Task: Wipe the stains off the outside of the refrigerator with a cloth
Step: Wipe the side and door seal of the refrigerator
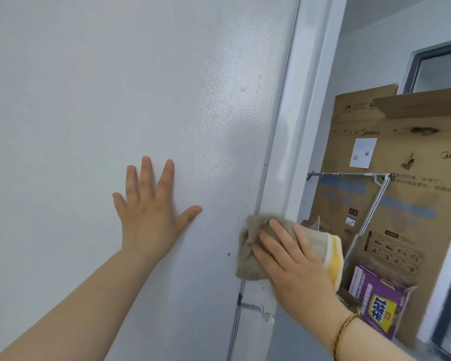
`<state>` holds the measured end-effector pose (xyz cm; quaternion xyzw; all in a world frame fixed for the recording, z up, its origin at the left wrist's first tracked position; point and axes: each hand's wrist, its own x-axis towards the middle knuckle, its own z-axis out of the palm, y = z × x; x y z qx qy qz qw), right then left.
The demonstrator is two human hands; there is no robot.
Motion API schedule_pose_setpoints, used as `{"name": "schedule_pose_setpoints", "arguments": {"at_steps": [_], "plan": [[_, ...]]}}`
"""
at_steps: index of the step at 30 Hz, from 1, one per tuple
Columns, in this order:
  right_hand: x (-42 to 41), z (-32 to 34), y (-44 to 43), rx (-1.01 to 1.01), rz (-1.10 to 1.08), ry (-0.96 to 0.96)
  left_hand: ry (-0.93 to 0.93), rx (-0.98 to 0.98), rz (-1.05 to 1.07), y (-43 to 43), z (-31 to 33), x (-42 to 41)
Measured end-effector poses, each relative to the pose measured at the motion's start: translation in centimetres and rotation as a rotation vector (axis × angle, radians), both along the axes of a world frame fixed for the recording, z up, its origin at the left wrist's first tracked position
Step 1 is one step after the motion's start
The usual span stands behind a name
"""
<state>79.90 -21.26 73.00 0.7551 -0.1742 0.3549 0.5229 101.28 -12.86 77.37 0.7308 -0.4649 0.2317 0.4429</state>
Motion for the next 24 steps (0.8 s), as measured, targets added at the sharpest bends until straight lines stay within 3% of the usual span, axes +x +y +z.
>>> {"name": "schedule_pose_setpoints", "arguments": {"at_steps": [2, 6, 9, 11, 15, 18, 20, 24], "plan": [[-0.1, 2.2, -0.3, -0.026, -0.029, -0.020, 0.001, 0.009, -0.005, 0.0, 0.0, 0.1], [2.0, 8.2, -0.5, 0.031, -0.043, -0.313, -0.010, -0.041, 0.001, 0.0, -0.3, 0.0], [4.1, 9.8, -0.1, 0.066, -0.069, -0.429, -0.015, 0.000, 0.012, -0.2, -0.2, 0.2], [4.5, 8.3, 0.2, 0.049, -0.086, -0.361, -0.019, -0.008, 0.014, -0.3, -0.2, 0.3], [3.6, 2.5, 0.5, -0.021, -0.079, 0.062, -0.019, 0.005, 0.019, -0.2, -0.3, 0.2], [2.2, 1.8, 0.0, -0.045, -0.062, 0.254, -0.031, 0.038, 0.030, 0.0, -0.2, 0.4], [1.6, 4.3, -0.4, -0.059, -0.043, 0.254, -0.028, 0.068, 0.031, 0.1, -0.2, 0.4], [1.4, 10.0, -0.7, -0.033, -0.040, -0.053, -0.020, 0.082, 0.021, 0.4, -0.2, 0.4]]}}
